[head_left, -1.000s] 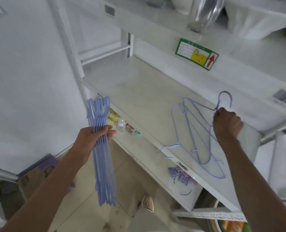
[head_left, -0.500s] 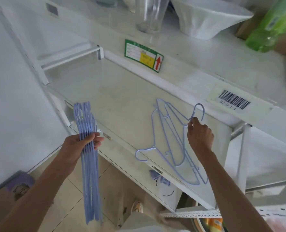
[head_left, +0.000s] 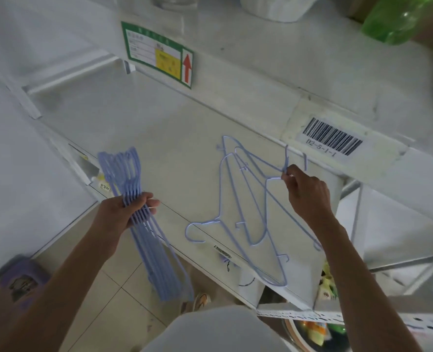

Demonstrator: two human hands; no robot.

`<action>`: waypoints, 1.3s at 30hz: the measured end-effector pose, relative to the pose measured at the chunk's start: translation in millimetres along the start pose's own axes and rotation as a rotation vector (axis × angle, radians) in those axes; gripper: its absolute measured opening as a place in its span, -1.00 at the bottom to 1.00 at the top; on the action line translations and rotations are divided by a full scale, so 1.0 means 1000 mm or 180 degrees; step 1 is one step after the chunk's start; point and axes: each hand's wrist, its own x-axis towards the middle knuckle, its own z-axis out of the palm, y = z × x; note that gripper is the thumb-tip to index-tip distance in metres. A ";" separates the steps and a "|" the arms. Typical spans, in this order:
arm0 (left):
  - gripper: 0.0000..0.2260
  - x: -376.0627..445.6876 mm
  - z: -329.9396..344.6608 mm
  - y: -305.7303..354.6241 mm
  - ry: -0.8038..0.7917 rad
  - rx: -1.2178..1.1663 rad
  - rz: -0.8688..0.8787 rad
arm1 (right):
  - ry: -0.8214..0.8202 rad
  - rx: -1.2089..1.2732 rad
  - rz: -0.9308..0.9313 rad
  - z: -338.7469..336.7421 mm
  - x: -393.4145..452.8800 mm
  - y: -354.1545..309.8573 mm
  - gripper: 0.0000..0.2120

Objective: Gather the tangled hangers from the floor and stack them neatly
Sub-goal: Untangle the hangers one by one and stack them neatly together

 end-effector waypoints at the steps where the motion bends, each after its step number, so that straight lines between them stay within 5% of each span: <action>1: -0.80 -0.001 -0.001 -0.002 0.0032 0.0038 -0.0012 | 0.0098 0.0026 -0.0069 -0.003 -0.001 0.000 -0.80; 10: -0.85 -0.004 -0.008 -0.011 0.0071 0.0217 0.0010 | 0.0053 -0.0617 -0.0398 -0.023 0.011 -0.010 -0.76; 16: -0.86 -0.004 0.007 -0.008 0.0011 0.0228 -0.0011 | -0.1489 -0.0128 0.0524 -0.044 0.026 -0.014 -0.55; 19: -0.85 -0.004 0.011 -0.008 -0.0016 0.0227 -0.0032 | -0.1731 0.0303 0.0735 -0.060 0.028 -0.024 -0.53; 25: -0.84 -0.005 0.006 -0.006 0.0071 0.0181 -0.0065 | -0.0685 -0.0962 -0.0617 -0.057 0.017 -0.033 -0.60; 27: -0.83 -0.007 0.001 -0.004 0.0108 0.0168 -0.0059 | -0.0937 -0.1190 -0.0804 -0.048 0.020 -0.030 -0.52; 35: -0.86 -0.015 -0.024 0.004 0.0114 0.0073 -0.0011 | -0.0054 -0.1209 -0.1091 -0.044 0.029 -0.071 -0.57; 39: -0.87 -0.020 -0.028 0.008 0.0131 0.0067 -0.0079 | -0.0133 -0.1195 -0.1344 -0.048 0.035 -0.095 -0.56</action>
